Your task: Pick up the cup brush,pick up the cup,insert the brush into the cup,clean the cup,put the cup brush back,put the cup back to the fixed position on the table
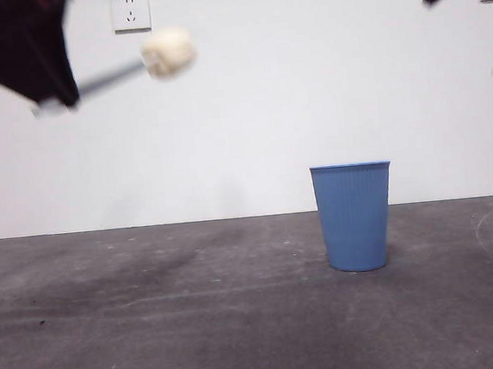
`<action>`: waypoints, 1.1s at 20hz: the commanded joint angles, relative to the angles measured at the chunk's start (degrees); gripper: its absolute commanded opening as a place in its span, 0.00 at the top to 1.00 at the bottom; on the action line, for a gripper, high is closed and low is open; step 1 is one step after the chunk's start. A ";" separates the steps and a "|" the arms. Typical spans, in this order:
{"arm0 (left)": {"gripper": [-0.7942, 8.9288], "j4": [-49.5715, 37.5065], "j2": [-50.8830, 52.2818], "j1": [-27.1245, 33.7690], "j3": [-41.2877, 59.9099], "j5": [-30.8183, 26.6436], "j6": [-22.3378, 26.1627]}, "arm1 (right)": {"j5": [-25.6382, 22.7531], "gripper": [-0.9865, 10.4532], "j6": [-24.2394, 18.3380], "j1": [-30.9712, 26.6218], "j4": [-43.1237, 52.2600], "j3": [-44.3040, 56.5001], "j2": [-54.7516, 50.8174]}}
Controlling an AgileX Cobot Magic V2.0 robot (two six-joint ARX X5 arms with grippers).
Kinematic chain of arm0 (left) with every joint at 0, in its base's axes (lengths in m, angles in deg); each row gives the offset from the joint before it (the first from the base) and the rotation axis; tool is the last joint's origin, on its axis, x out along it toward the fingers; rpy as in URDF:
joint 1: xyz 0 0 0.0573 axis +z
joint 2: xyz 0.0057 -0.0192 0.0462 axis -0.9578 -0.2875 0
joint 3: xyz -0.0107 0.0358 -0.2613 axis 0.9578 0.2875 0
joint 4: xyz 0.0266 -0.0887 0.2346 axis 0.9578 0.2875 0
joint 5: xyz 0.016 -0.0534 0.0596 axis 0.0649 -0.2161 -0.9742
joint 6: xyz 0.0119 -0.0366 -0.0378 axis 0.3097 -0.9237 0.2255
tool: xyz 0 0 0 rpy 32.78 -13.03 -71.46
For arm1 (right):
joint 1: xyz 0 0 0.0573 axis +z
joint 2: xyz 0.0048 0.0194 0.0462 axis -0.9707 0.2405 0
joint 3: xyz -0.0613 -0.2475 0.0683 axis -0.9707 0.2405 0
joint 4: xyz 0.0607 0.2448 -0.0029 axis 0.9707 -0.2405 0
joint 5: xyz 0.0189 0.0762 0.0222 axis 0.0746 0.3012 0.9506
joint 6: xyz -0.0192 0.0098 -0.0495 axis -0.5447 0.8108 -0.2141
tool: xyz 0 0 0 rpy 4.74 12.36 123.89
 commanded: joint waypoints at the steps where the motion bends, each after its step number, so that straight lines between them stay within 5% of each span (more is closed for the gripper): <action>1: 0.93 2.05 5.16 0.13 0.46 -0.15 0.85 | -0.24 0.47 3.30 1.31 8.15 6.08 0.13; 6: 0.93 7.78 12.61 0.13 0.46 -0.15 0.87 | -6.97 0.47 8.28 4.72 25.81 18.27 0.17; 11: 0.93 9.03 13.77 0.11 0.46 -0.11 1.79 | -13.20 0.47 7.15 7.63 35.87 22.27 3.58; 22: 0.93 9.70 13.77 0.07 0.44 -0.11 2.21 | -16.92 0.47 3.82 11.47 70.03 22.77 33.66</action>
